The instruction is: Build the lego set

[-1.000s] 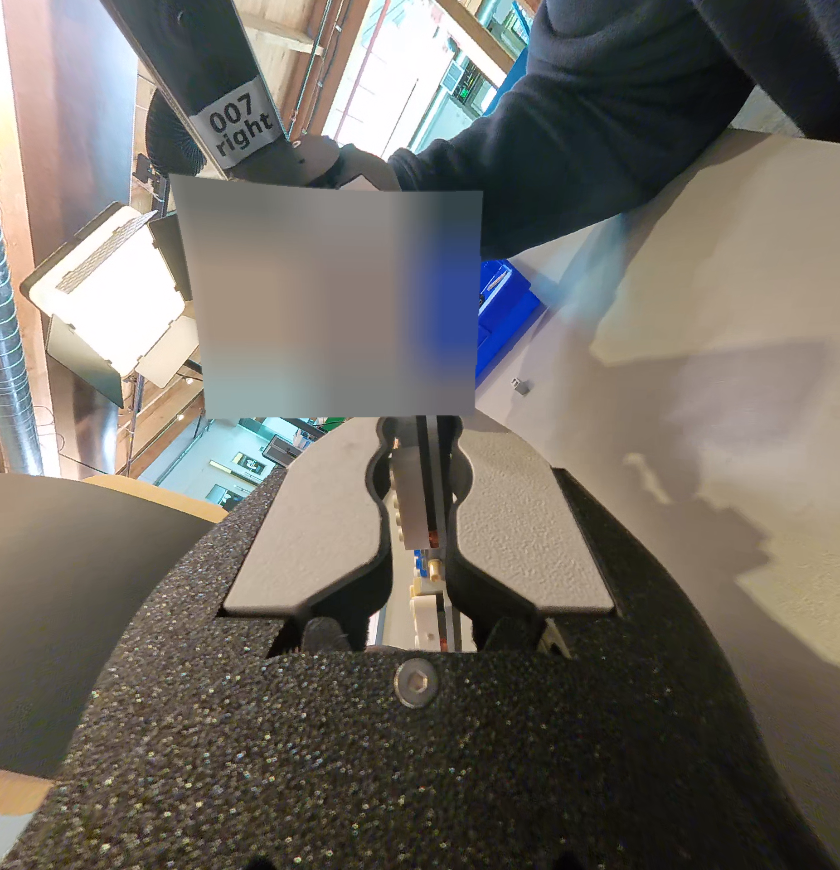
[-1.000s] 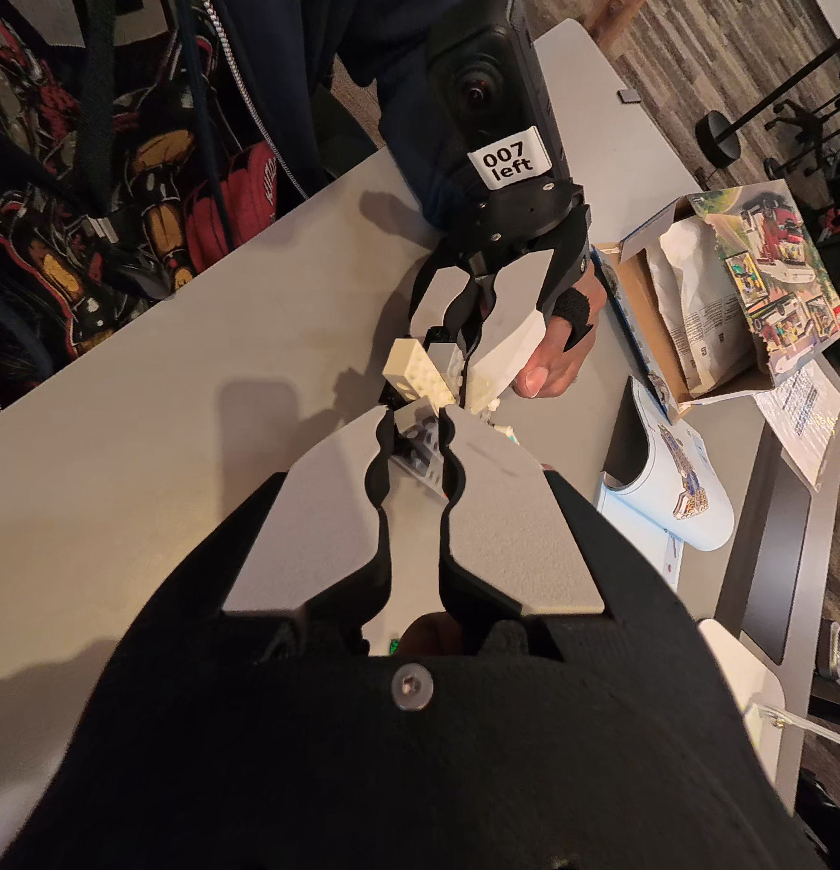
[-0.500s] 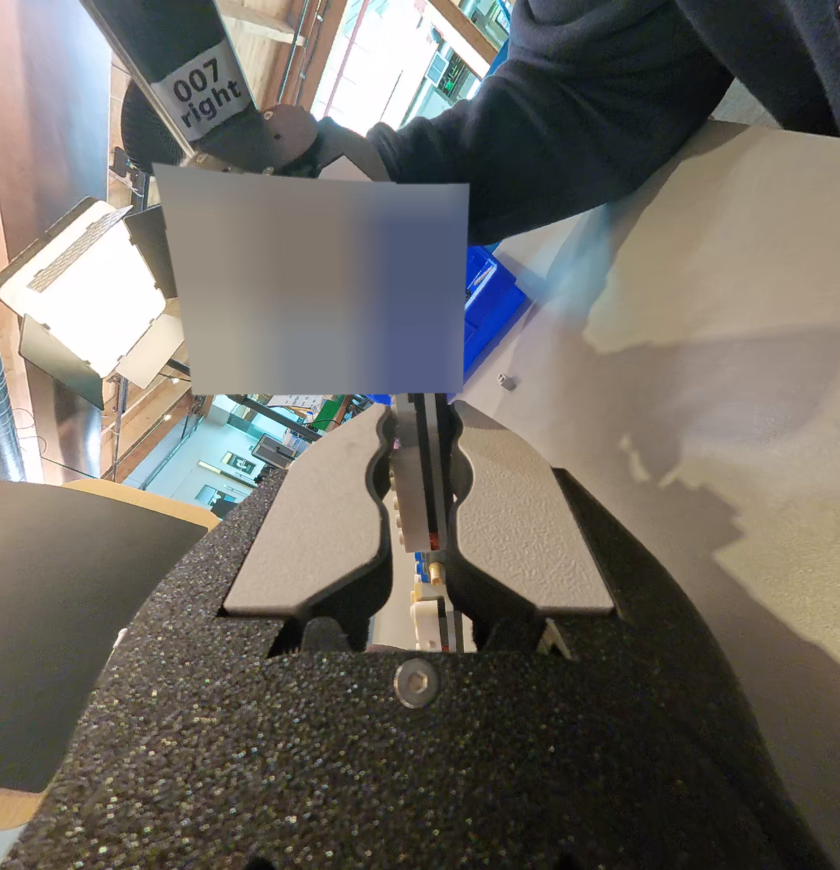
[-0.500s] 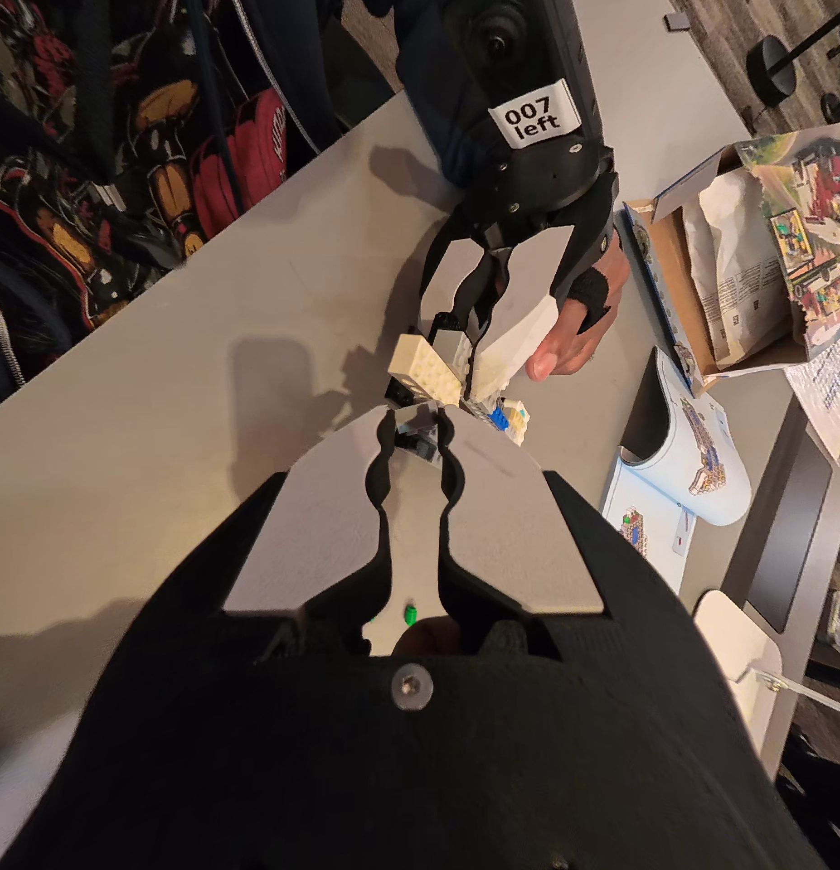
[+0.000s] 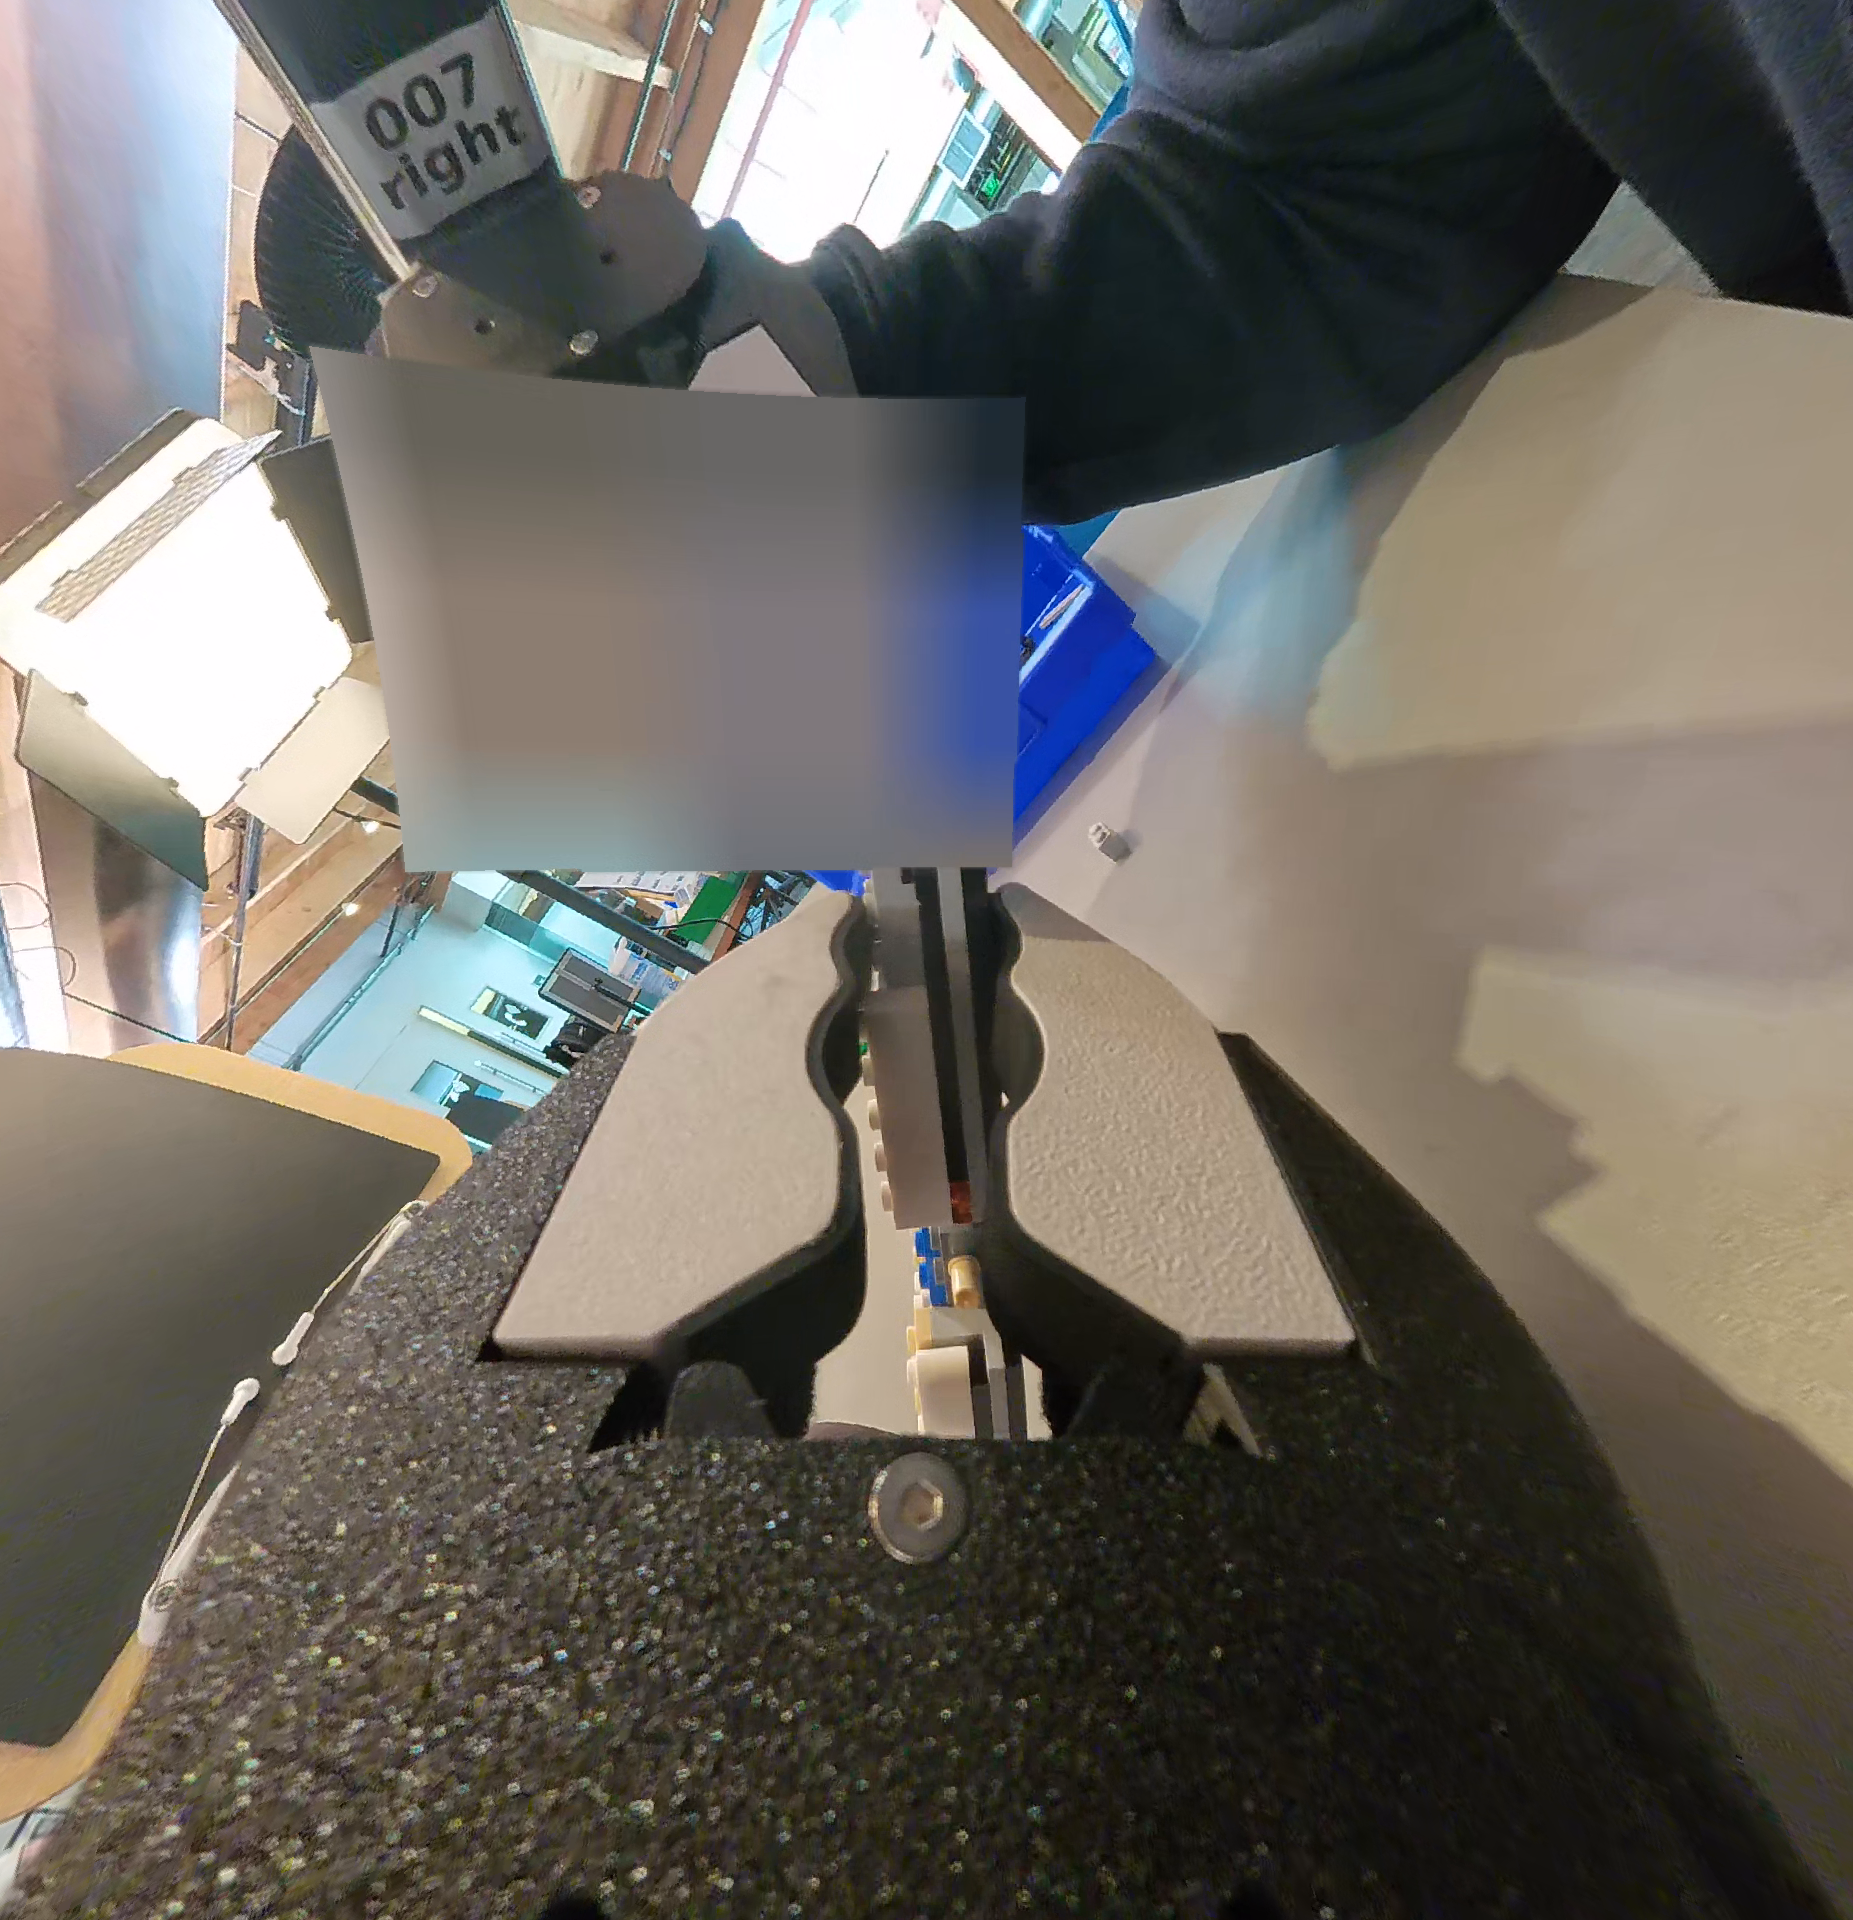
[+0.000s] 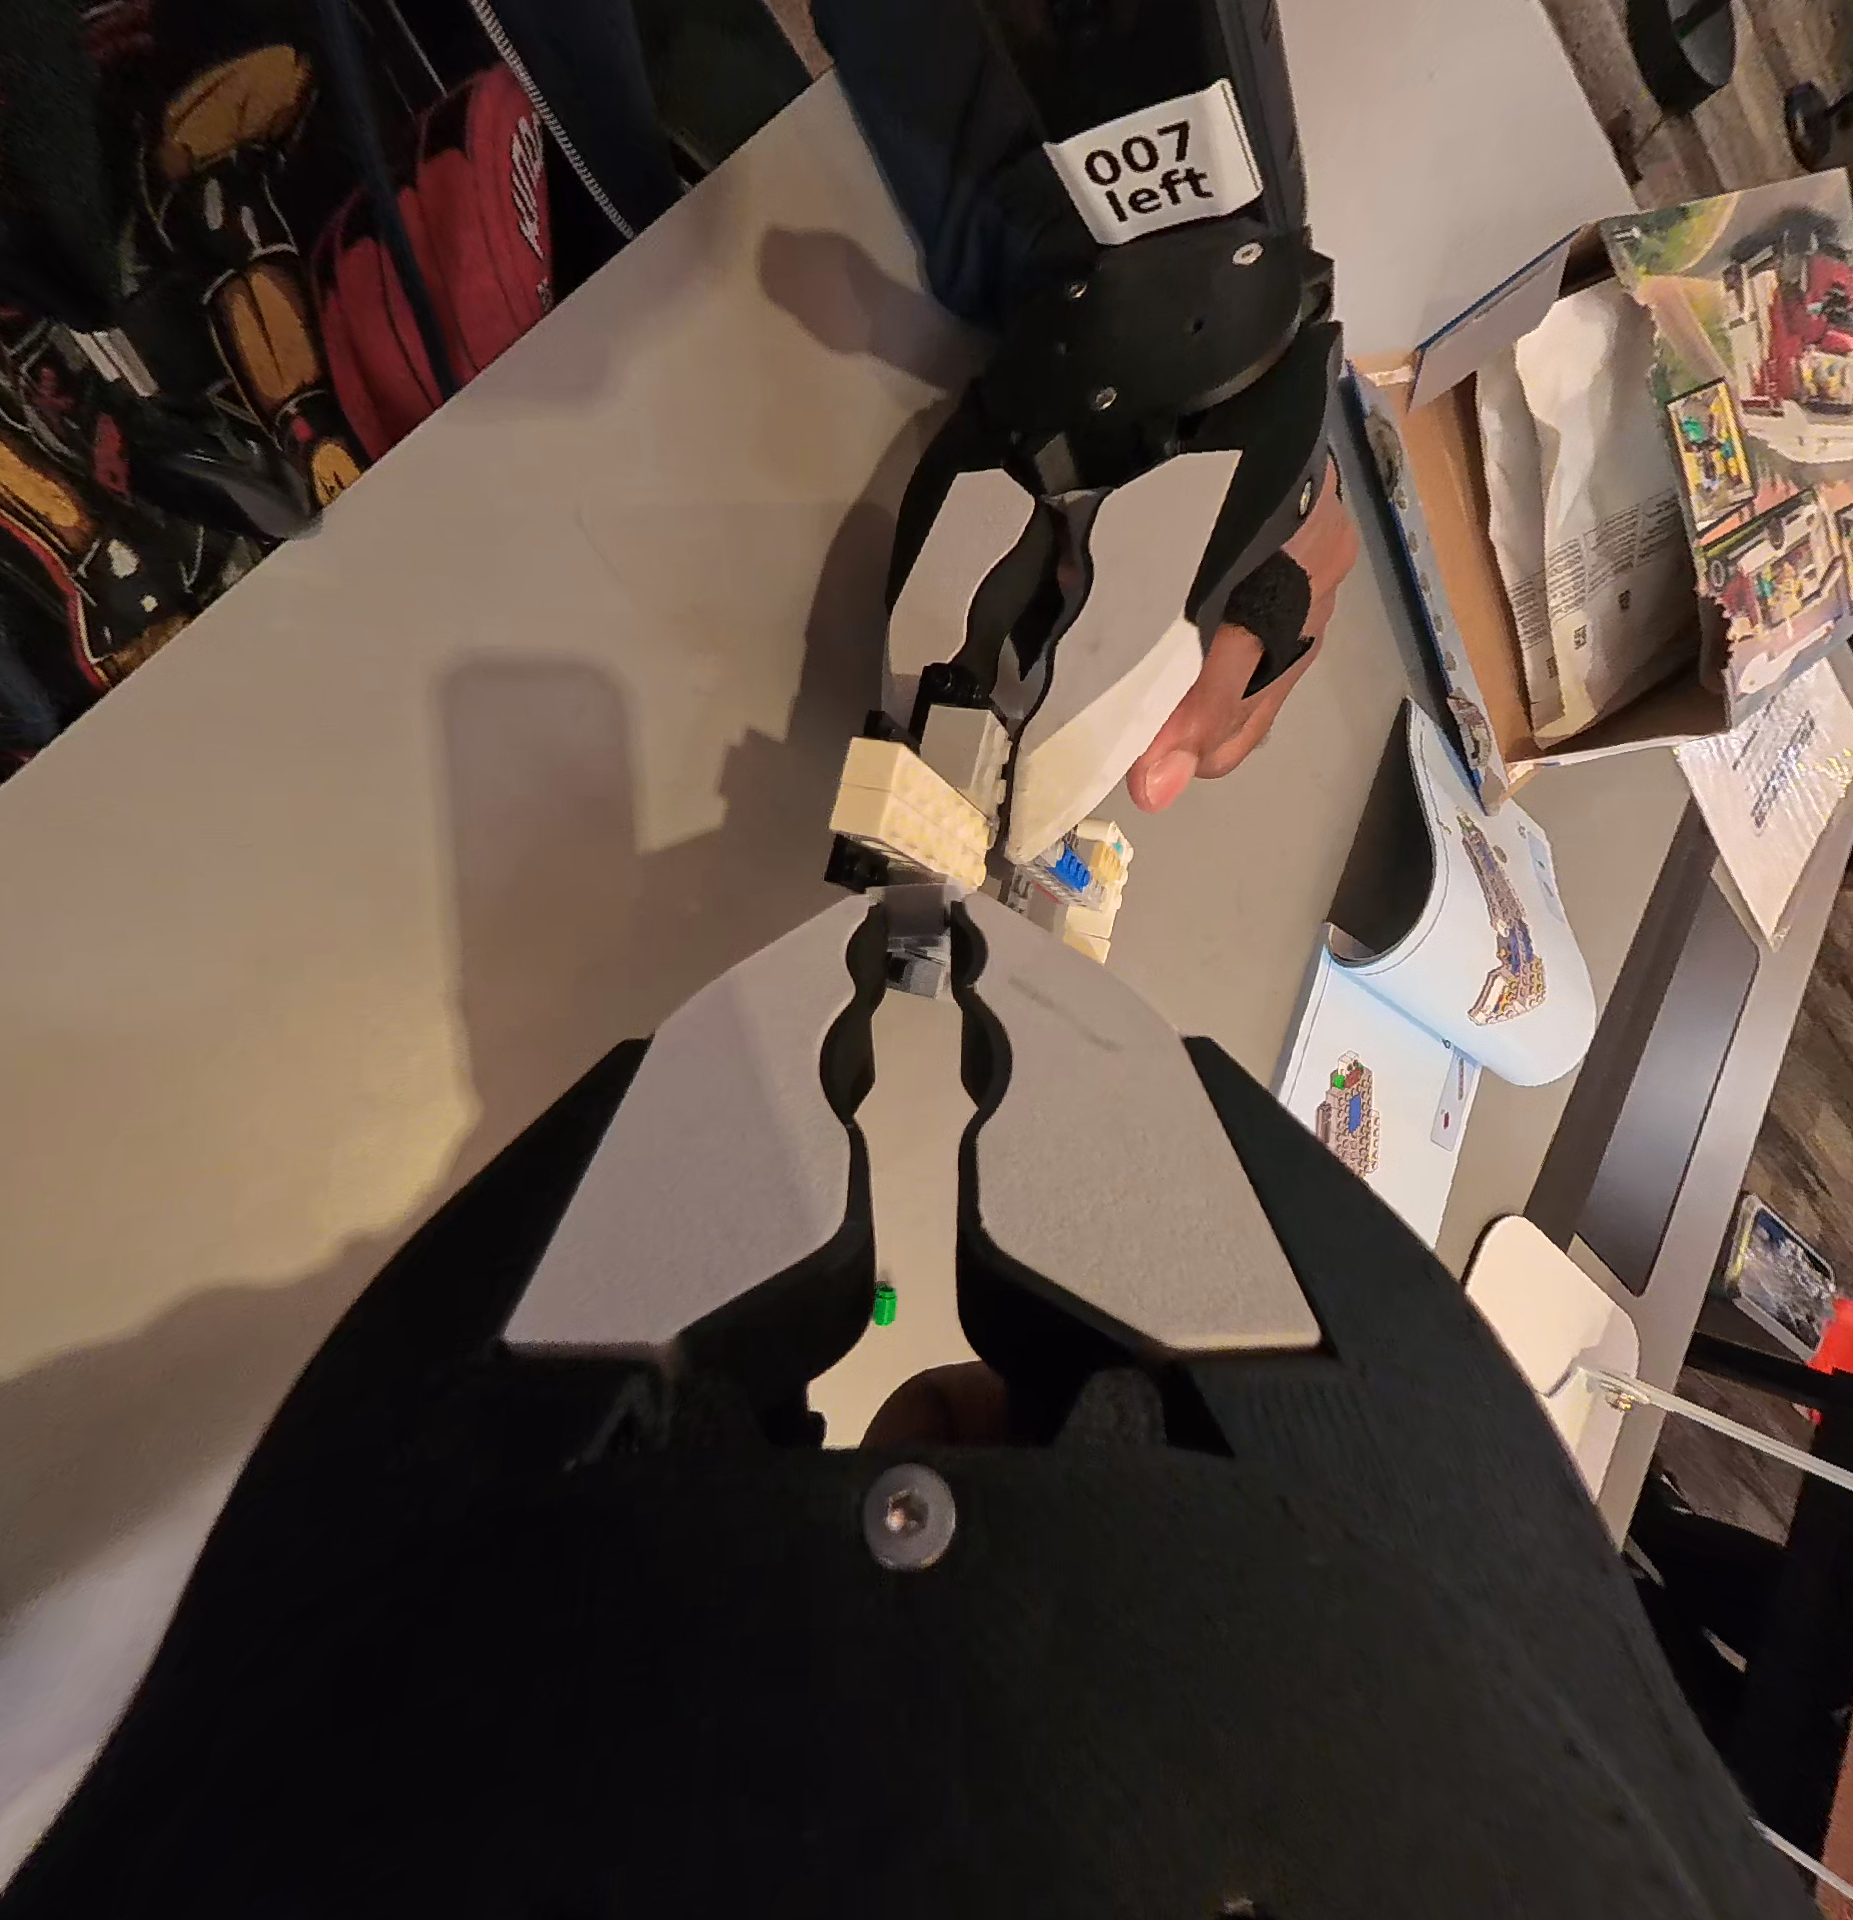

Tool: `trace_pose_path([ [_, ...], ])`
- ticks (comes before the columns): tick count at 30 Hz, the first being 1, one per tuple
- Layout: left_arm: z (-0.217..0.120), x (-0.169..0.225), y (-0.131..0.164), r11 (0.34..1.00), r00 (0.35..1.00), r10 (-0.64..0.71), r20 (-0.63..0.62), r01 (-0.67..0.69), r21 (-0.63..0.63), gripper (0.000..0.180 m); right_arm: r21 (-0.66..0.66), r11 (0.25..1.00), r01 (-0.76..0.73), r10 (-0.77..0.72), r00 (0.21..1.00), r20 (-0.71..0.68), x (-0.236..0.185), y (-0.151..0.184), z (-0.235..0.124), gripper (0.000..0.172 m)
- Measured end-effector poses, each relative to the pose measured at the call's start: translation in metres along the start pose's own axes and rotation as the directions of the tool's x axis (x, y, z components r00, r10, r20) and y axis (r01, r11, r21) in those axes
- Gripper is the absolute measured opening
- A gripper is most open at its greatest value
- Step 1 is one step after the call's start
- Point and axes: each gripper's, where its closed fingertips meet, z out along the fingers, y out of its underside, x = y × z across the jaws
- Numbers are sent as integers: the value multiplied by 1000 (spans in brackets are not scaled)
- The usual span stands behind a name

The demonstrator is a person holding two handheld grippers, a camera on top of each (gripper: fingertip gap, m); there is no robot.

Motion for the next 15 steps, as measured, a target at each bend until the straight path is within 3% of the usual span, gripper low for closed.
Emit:
trace_pose_path([
  [15,-3,-12,0,996,996,-81,47,80,29,21,76,997,-1,8,996,-87,17,-5,-7,16],
])
